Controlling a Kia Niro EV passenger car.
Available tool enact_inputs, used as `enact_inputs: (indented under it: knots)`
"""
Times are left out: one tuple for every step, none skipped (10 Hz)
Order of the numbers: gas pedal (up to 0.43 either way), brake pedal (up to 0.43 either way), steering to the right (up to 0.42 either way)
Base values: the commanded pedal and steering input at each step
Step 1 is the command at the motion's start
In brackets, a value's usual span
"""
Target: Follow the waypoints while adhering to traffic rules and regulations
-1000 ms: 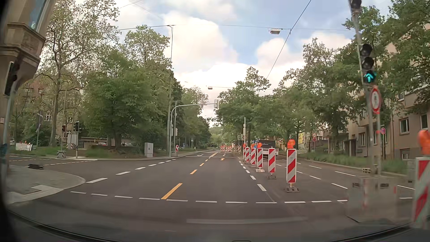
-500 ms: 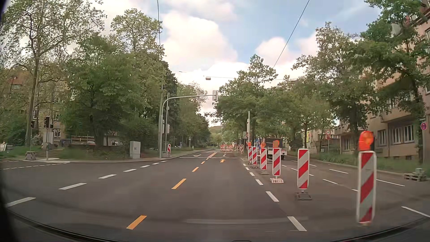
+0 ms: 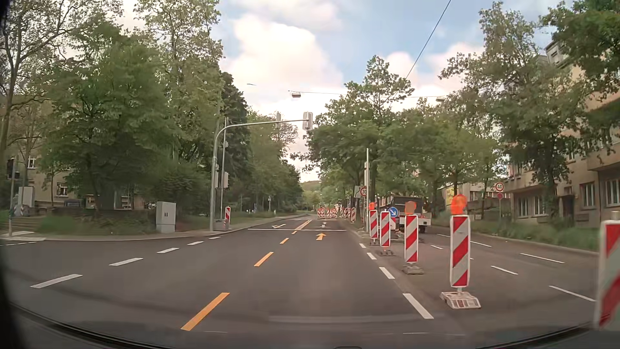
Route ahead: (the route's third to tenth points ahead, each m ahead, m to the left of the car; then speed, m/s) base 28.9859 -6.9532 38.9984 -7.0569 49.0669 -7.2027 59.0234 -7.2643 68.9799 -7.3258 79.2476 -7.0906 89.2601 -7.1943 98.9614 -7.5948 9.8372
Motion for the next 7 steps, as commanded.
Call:
enact_inputs:
  knots:
    - [0.138, 0.0, -0.001]
    - [0.13, 0.0, -0.001]
    - [0.118, 0.0, -0.001]
    - [0.118, 0.0, 0.0]
    - [0.118, 0.0, 0.0]
    - [0.118, 0.0, 0.0]
    - [0.13, 0.0, 0.0]
